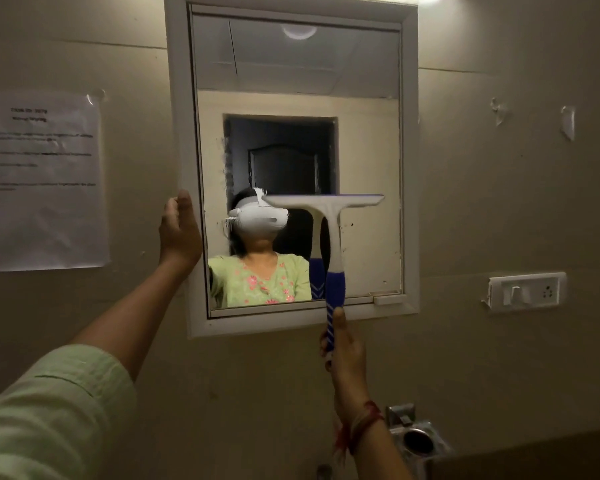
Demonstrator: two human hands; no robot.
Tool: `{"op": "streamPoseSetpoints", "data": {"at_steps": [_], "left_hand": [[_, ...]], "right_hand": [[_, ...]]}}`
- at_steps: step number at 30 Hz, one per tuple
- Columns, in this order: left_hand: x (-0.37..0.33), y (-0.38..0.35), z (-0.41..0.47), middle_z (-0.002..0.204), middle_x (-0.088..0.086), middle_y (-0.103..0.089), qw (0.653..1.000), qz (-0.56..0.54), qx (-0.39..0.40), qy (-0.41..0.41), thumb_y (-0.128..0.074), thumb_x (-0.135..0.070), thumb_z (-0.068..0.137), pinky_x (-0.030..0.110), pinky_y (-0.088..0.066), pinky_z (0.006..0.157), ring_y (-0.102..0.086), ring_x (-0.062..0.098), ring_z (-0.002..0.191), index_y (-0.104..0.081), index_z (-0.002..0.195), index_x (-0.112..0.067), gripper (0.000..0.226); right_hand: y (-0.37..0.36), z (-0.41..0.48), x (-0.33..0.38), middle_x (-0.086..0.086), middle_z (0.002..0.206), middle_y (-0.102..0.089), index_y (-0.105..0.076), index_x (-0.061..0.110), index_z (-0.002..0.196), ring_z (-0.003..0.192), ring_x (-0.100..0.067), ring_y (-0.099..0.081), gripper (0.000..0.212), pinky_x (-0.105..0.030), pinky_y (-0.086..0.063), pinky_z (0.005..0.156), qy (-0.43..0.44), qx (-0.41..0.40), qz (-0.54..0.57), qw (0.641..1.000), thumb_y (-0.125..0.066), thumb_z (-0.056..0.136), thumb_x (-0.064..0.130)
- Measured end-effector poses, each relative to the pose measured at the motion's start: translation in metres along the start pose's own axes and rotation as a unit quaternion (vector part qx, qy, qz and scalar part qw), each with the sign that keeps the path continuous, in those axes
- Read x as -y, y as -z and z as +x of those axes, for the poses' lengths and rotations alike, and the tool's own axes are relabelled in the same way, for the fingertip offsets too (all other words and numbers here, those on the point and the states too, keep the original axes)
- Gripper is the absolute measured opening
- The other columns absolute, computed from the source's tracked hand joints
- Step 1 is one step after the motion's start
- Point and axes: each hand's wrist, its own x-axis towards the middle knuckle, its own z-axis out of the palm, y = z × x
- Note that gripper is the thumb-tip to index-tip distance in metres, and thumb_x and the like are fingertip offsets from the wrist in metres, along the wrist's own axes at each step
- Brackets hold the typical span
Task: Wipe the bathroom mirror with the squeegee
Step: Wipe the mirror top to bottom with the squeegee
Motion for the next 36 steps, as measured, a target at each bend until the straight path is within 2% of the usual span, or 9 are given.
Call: {"op": "streamPoseSetpoints", "data": {"at_steps": [4, 7, 11, 16, 20, 24, 27, 33, 36], "left_hand": [[-0.001, 0.000, 0.000, 0.072, -0.022, -0.035, 1.000, 0.007, -0.011, -0.004, -0.022, -0.045, 0.096, 0.019, -0.024, 0.067, -0.039, 0.005, 0.069, -0.034, 0.070, -0.039, 0.029], [0.000, -0.001, 0.000, 0.072, -0.022, -0.035, 1.000, 0.008, -0.010, -0.007, -0.021, -0.044, 0.097, 0.020, -0.023, 0.064, -0.038, 0.003, 0.065, -0.036, 0.072, -0.036, 0.030], [0.004, 0.000, 0.002, 0.077, -0.004, -0.048, 1.000, -0.005, -0.017, -0.018, -0.021, -0.044, 0.096, 0.022, -0.025, 0.064, -0.045, 0.013, 0.077, -0.047, 0.092, -0.015, 0.039], [0.005, -0.001, 0.003, 0.070, -0.012, -0.041, 0.999, -0.009, -0.017, -0.027, -0.023, -0.041, 0.097, 0.023, -0.023, 0.058, -0.043, 0.016, 0.081, -0.043, 0.088, -0.014, 0.035], [0.004, 0.000, 0.002, 0.072, -0.008, -0.045, 1.000, -0.009, -0.013, -0.026, -0.024, -0.040, 0.097, 0.022, -0.023, 0.060, -0.044, 0.016, 0.083, -0.044, 0.085, -0.018, 0.033], [0.001, 0.001, 0.001, 0.090, -0.006, -0.050, 1.000, -0.009, -0.015, -0.016, -0.023, -0.042, 0.097, 0.016, -0.027, 0.068, -0.044, 0.010, 0.086, -0.052, 0.098, -0.018, 0.037], [-0.003, 0.002, -0.002, 0.076, -0.019, -0.041, 1.000, -0.006, -0.004, -0.012, -0.023, -0.043, 0.097, 0.015, -0.030, 0.062, -0.042, 0.003, 0.072, -0.041, 0.080, -0.034, 0.026], [-0.004, 0.002, -0.002, 0.075, -0.021, -0.040, 1.000, 0.002, -0.006, -0.004, -0.023, -0.043, 0.096, 0.017, -0.024, 0.064, -0.042, 0.010, 0.085, -0.035, 0.073, -0.037, 0.027], [-0.005, 0.002, -0.004, 0.072, -0.024, -0.034, 1.000, 0.002, -0.007, -0.006, -0.022, -0.043, 0.097, 0.017, -0.023, 0.063, -0.040, -0.002, 0.067, -0.032, 0.070, -0.038, 0.029]], "right_hand": [[0.017, -0.028, -0.042, 0.000, 0.060, -0.050, -0.056, 0.012, 0.069, 0.050, -0.007, -0.042, 0.040, -0.010, -0.034, 0.040, -0.016, -0.002, -0.020, 1.000, -0.042, 0.089, 0.044], [0.019, -0.037, -0.049, 0.000, 0.059, -0.049, -0.056, 0.012, 0.069, 0.050, -0.008, -0.042, 0.039, -0.011, -0.034, 0.040, -0.031, 0.000, -0.011, 0.999, -0.043, 0.090, 0.041], [0.013, -0.020, -0.023, 0.004, 0.056, -0.050, -0.057, 0.015, 0.068, 0.049, -0.006, -0.043, 0.038, -0.011, -0.036, 0.041, -0.026, 0.009, -0.012, 1.000, -0.044, 0.092, 0.041], [0.017, -0.017, -0.031, 0.002, 0.060, -0.051, -0.057, 0.015, 0.070, 0.054, -0.009, -0.044, 0.040, -0.015, -0.036, 0.047, -0.024, -0.007, -0.023, 0.999, -0.042, 0.091, 0.044], [0.022, -0.039, -0.064, -0.003, 0.064, -0.050, -0.056, 0.012, 0.072, 0.058, -0.012, -0.044, 0.041, -0.020, -0.036, 0.052, -0.045, -0.026, -0.028, 0.998, -0.040, 0.090, 0.046], [0.015, -0.031, -0.045, 0.000, 0.063, -0.050, -0.055, 0.013, 0.074, 0.053, -0.009, -0.044, 0.041, -0.013, -0.038, 0.042, -0.052, -0.002, -0.012, 0.999, -0.039, 0.090, 0.048], [0.012, -0.017, -0.019, 0.005, 0.058, -0.051, -0.055, 0.017, 0.070, 0.050, -0.007, -0.044, 0.045, -0.016, -0.036, 0.043, -0.046, 0.003, -0.010, 0.999, -0.041, 0.084, 0.057], [0.031, -0.039, -0.047, 0.000, 0.060, -0.050, -0.054, 0.014, 0.071, 0.050, -0.009, -0.044, 0.048, -0.016, -0.037, 0.044, -0.045, -0.031, -0.021, 0.998, -0.039, 0.075, 0.060], [0.039, -0.059, -0.070, -0.002, 0.059, -0.047, -0.053, 0.012, 0.071, 0.050, -0.011, -0.042, 0.047, -0.015, -0.036, 0.040, -0.072, -0.031, -0.007, 0.997, -0.042, 0.077, 0.056]]}}
